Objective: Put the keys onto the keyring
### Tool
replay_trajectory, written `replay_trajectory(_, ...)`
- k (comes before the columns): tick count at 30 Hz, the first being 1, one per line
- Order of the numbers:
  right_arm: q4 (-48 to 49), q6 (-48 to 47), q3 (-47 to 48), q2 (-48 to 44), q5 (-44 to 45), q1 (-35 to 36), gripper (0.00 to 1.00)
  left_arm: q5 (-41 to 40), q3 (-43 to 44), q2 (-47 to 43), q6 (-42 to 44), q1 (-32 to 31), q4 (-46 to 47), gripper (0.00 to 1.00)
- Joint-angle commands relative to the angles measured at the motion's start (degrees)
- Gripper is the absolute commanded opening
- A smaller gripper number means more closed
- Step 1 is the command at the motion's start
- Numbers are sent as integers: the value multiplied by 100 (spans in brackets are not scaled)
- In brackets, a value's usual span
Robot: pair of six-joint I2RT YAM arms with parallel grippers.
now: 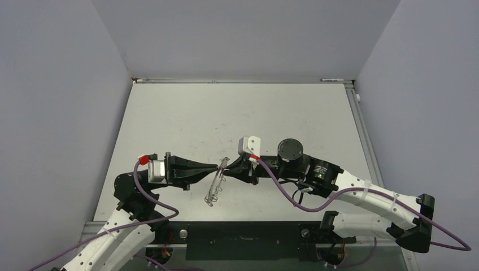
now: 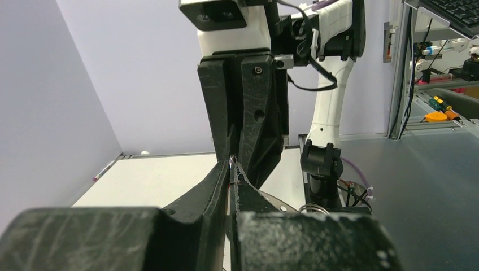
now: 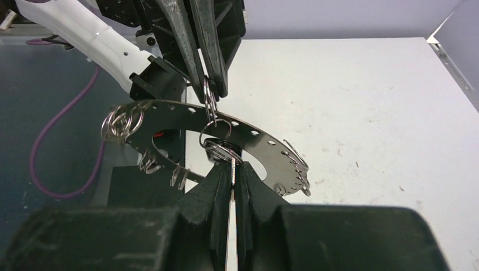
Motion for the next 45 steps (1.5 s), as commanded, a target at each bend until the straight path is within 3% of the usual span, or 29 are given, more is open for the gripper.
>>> replay_trajectory(1, -720, -378, 604, 59, 420, 86, 5, -221, 149, -5, 227, 28, -186, 0)
replay_trajectory(17, -1589, -687, 1026, 83, 1226, 357, 5, -523, 290, 65, 562, 28, -795, 0)
replay_trajectory(45, -2067, -1143, 1826, 310, 1620, 362, 5, -254, 444, 416, 531, 19, -1085, 0)
